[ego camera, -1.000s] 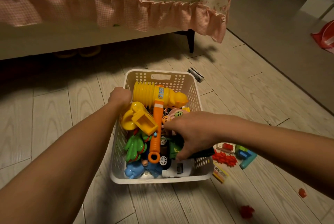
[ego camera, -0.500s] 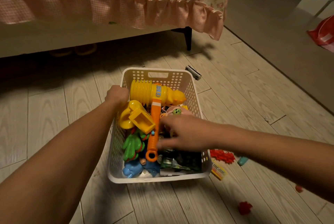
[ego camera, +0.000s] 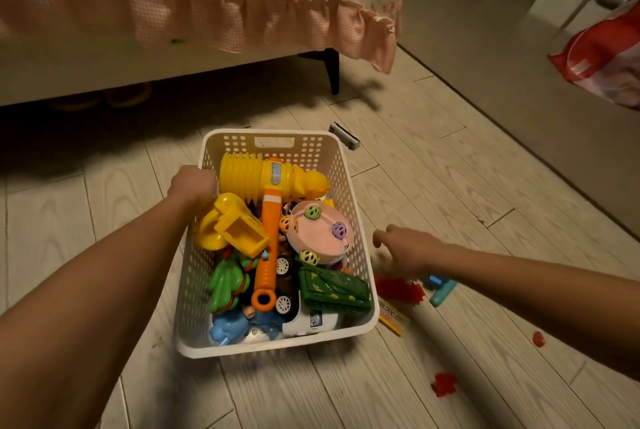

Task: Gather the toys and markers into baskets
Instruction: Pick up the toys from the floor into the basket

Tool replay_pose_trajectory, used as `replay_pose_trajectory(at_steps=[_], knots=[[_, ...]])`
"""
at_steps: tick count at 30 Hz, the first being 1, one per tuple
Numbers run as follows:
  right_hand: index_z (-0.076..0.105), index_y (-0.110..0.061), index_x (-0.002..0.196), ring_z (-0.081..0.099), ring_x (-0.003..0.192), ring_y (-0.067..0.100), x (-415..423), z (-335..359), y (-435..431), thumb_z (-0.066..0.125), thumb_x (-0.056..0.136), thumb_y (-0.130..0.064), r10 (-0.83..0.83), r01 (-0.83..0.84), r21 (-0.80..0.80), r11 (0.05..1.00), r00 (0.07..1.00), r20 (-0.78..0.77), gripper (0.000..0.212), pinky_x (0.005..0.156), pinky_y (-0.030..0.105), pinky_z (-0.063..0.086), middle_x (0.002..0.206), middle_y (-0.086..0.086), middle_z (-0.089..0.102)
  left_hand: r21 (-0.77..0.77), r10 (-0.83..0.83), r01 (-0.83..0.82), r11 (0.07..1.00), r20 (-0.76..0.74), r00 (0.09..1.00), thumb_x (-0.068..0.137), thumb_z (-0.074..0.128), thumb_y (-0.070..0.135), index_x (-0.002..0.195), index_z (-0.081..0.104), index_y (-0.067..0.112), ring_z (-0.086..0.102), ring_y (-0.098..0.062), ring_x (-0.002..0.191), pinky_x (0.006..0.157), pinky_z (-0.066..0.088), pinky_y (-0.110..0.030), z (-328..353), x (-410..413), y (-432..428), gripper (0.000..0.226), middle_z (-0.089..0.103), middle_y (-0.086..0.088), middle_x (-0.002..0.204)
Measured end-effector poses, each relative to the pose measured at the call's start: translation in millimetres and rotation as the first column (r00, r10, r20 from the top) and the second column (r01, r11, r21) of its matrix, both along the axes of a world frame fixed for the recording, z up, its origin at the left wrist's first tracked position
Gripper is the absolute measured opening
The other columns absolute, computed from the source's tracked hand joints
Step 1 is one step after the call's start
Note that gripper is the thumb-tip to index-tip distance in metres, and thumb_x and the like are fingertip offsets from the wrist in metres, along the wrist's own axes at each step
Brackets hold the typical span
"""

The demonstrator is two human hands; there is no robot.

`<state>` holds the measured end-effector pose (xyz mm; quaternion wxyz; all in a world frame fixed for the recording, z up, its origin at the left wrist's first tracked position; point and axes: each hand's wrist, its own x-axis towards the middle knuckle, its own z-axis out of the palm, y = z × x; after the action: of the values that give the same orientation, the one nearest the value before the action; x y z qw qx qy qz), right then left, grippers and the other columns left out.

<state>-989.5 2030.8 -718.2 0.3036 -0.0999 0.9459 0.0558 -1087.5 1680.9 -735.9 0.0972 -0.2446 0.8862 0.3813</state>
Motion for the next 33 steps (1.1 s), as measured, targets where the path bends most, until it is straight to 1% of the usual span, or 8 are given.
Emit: replay_pose_trajectory(at_steps=[3, 8, 12, 18, 23, 25, 28, 33], knots=[[0.041, -0.028, 0.131, 0.049, 0.108, 0.023, 11, -15, 9, 0.063, 0.085, -0.039, 0.062, -0.064, 0.064, 0.996, 0.997, 0.044, 0.053, 0.076, 0.036, 0.049, 0.126, 0.004, 0.045, 0.044, 0.025, -0.026, 0.999, 0.023, 0.999, 0.091, 0.043, 0.013, 0.117, 0.057, -0.009, 0.057, -0.044, 0.11, 0.086, 0.05, -0.044, 1, -2, -1, 0.037, 0.06, -0.028, 0.119], [0.054, -0.022, 0.12, 0.043, 0.109, 0.024, 20, -27, 11, 0.067, 0.078, -0.046, 0.26, -0.254, 0.136, 0.958, 0.965, -0.024, 0.05, 0.073, 0.033, 0.041, 0.116, 0.005, 0.046, 0.05, 0.024, -0.025, 0.998, 0.018, 1.0, 0.091, 0.042, 0.013, 0.117, 0.057, -0.01, 0.058, -0.045, 0.109, 0.086, 0.05, -0.046, 2, 0, 0, 0.037, 0.06, -0.03, 0.117], [0.056, -0.014, 0.12, 0.044, 0.11, 0.025, 26, -37, 7, 0.061, 0.086, -0.034, 0.314, -0.305, 0.183, 0.935, 0.949, -0.026, 0.039, 0.073, 0.034, 0.036, 0.117, 0.008, 0.047, 0.058, 0.02, -0.021, 0.998, 0.01, 1.0, 0.091, 0.042, 0.012, 0.116, 0.057, -0.011, 0.058, -0.046, 0.107, 0.086, 0.051, -0.047, 5, 2, 1, 0.037, 0.06, -0.03, 0.116], [0.057, -0.016, 0.099, 0.062, 0.087, 0.019, -13, 4, 1, 0.054, 0.092, -0.048, -0.079, 0.071, -0.059, 0.996, 0.985, -0.151, 0.033, 0.077, 0.036, 0.056, 0.095, 0.003, 0.062, 0.017, 0.033, -0.033, 0.999, -0.027, 0.999, 0.093, 0.041, 0.018, 0.112, 0.057, -0.003, 0.055, -0.032, 0.085, 0.068, 0.042, -0.035, 5, 6, 5, 0.032, 0.06, -0.021, 0.101], [0.057, -0.015, 0.088, 0.064, 0.073, 0.015, -58, 58, -11, 0.058, 0.092, -0.041, -0.43, 0.269, -0.463, 0.845, 0.855, -0.289, 0.026, 0.069, 0.036, 0.057, 0.079, 0.0, 0.064, 0.022, 0.037, -0.036, 0.999, -0.032, 0.999, 0.093, 0.041, 0.016, 0.111, 0.057, -0.003, 0.054, -0.031, 0.083, 0.066, 0.042, -0.034, 4, 6, 5, 0.031, 0.058, -0.019, 0.097], [0.06, -0.011, 0.084, 0.061, 0.071, 0.013, -68, 80, -24, 0.063, 0.09, -0.037, -0.504, 0.275, -0.603, 0.749, 0.826, -0.25, 0.027, 0.065, 0.033, 0.052, 0.076, 0.0, 0.065, 0.017, 0.03, -0.03, 0.999, -0.033, 0.999, 0.094, 0.041, 0.016, 0.11, 0.056, -0.003, 0.054, -0.03, 0.081, 0.061, 0.042, -0.032, 3, 6, 5, 0.03, 0.056, -0.017, 0.093], [0.064, -0.006, 0.086, 0.054, 0.061, 0.01, -67, 99, -49, 0.067, 0.088, -0.034, -0.485, 0.314, -0.687, 0.655, 0.872, -0.064, 0.028, 0.052, 0.024, 0.042, 0.076, 0.003, 0.066, 0.017, 0.035, -0.034, 0.999, -0.039, 0.999, 0.094, 0.041, 0.017, 0.111, 0.056, -0.002, 0.054, -0.03, 0.082, 0.062, 0.042, -0.031, 3, 6, 5, 0.03, 0.056, -0.017, 0.093], [0.062, -0.011, 0.081, 0.06, 0.056, 0.012, -52, 85, -76, 0.069, 0.089, -0.029, -0.293, 0.348, -0.602, 0.719, 0.937, 0.192, 0.021, 0.044, 0.022, 0.046, 0.075, 0.003, 0.066, 0.014, 0.044, -0.043, 0.999, -0.048, 0.998, 0.093, 0.042, 0.017, 0.114, 0.057, -0.002, 0.058, -0.037, 0.091, 0.072, 0.044, -0.037, 4, 7, 5, 0.032, 0.061, -0.022, 0.105]])
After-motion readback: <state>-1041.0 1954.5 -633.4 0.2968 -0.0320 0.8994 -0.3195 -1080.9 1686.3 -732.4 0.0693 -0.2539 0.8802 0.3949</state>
